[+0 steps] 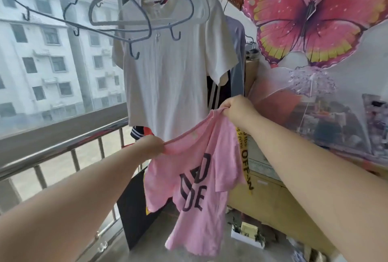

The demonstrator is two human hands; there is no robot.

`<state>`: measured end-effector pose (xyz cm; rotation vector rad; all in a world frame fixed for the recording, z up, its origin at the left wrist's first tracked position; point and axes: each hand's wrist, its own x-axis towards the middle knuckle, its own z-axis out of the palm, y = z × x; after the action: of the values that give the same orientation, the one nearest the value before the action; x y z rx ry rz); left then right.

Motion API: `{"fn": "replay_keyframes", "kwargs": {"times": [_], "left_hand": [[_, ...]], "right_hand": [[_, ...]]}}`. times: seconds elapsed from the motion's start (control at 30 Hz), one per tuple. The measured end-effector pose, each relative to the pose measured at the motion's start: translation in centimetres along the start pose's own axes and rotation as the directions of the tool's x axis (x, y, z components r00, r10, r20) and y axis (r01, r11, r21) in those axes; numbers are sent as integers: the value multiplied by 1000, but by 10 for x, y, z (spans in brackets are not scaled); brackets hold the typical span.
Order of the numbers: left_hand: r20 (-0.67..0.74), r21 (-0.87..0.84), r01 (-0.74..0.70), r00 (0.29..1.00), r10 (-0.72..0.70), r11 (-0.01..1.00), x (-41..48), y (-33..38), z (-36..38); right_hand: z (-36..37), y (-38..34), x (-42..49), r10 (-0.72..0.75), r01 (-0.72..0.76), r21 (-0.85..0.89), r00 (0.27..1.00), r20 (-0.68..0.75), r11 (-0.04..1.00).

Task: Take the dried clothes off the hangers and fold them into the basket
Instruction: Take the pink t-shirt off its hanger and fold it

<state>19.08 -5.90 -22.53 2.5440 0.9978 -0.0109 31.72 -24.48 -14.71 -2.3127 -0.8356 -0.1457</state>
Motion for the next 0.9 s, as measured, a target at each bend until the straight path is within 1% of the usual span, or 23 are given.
{"fn": "replay_keyframes", "kwargs": {"times": [0.1, 0.13, 0.17, 0.2, 0.23, 0.27, 0.37, 0.43, 0.5, 0.53, 0.6, 0.67, 0.7, 0.73, 0.8, 0.9], "left_hand": [[26, -114, -22, 999, 26, 993, 1, -6, -10], [34, -240, 26, 999, -18, 970, 3, -6, -9], [12, -396, 48, 999, -47, 917, 8, -6, -6], [-18, -403, 4, 1000, -12, 915, 14, -6, -3], [-15, -374, -38, 999, 35, 927, 16, -6, -1], [2, -359, -50, 999, 55, 932, 18, -5, 2], [46, -247, -148, 985, 165, 958, 17, -2, 11], [111, -69, -237, 964, 243, 969, 16, -2, 13], [125, 136, -257, 962, 241, 957, 18, -2, 15], [113, 181, -251, 966, 234, 951, 19, -2, 16], [114, 171, -249, 966, 232, 953, 22, -1, 22], [158, 117, -253, 959, 234, 960, 23, 4, 30], [180, 118, -256, 956, 233, 960, 23, 8, 36], [186, 139, -261, 954, 234, 955, 21, 12, 41], [142, 155, -283, 954, 263, 946, 17, 23, 50], [73, -2, -271, 960, 270, 963, 10, 44, 65]], "right_hand": [[12, 30, -5, 132, -135, 61, 990, 40, 989], [17, 38, -7, 167, -172, 88, 984, 55, 981], [23, 46, -9, 198, -205, 120, 978, 68, 971], [28, 53, -12, 222, -232, 146, 971, 85, 962], [34, 59, -14, 241, -255, 161, 965, 100, 953], [38, 64, -17, 256, -273, 161, 960, 115, 949], [43, 76, -24, 254, -271, 122, 957, 138, 955], [39, 83, -32, 245, -260, 83, 956, 160, 962], [33, 93, -40, 226, -243, 80, 958, 178, 967], [30, 98, -43, 219, -240, 95, 957, 189, 966], [28, 109, -50, 199, -227, 124, 958, 205, 966], [29, 119, -54, 207, -239, 149, 957, 202, 960], [29, 126, -57, 225, -258, 164, 954, 196, 952], [30, 131, -58, 256, -288, 177, 949, 185, 941], [30, 139, -60, 336, -362, 189, 929, 158, 913], [34, 143, -62, 498, -514, 183, 858, 128, 838]]}}
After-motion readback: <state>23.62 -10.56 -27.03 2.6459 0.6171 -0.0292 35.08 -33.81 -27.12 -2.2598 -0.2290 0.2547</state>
